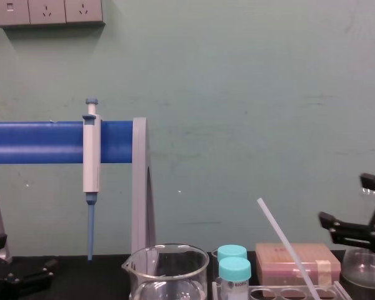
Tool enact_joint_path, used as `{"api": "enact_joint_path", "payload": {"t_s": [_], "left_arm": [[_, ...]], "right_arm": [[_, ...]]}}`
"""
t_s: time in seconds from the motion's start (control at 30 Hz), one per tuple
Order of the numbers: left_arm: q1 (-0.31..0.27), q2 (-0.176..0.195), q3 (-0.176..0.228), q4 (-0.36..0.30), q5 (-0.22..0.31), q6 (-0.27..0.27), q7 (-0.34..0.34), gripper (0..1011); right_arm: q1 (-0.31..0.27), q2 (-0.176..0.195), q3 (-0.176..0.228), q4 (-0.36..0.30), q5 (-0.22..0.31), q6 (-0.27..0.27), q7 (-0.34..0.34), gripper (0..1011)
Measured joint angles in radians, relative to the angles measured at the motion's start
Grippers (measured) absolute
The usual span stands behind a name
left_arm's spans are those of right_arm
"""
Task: Pick up the stirring rod with one hand, then place it down.
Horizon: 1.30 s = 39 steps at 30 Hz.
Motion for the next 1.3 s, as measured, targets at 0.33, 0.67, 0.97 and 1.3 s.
{"api": "enact_joint_path", "payload": {"t_s": [0.33, 0.67, 0.97, 1.3], "left_arm": [[0.0, 0.0, 0.0, 0.0, 0.0, 0.0, 0.0, 1000], [0.0, 0.0, 0.0, 0.0, 0.0, 0.0, 0.0, 1000], [0.0, 0.0, 0.0, 0.0, 0.0, 0.0, 0.0, 1000], [0.0, 0.0, 0.0, 0.0, 0.0, 0.0, 0.0, 1000]], "right_arm": [[0.081, -0.05, -0.029, 0.069, 0.01, -0.059, 0.132, 1003], [0.149, -0.118, -0.025, 0.187, 0.118, -0.088, 0.285, 1003], [0.208, -0.176, -0.017, 0.31, 0.197, -0.087, 0.411, 1003], [0.242, -0.218, 0.001, 0.4, 0.264, -0.036, 0.519, 1003]]}}
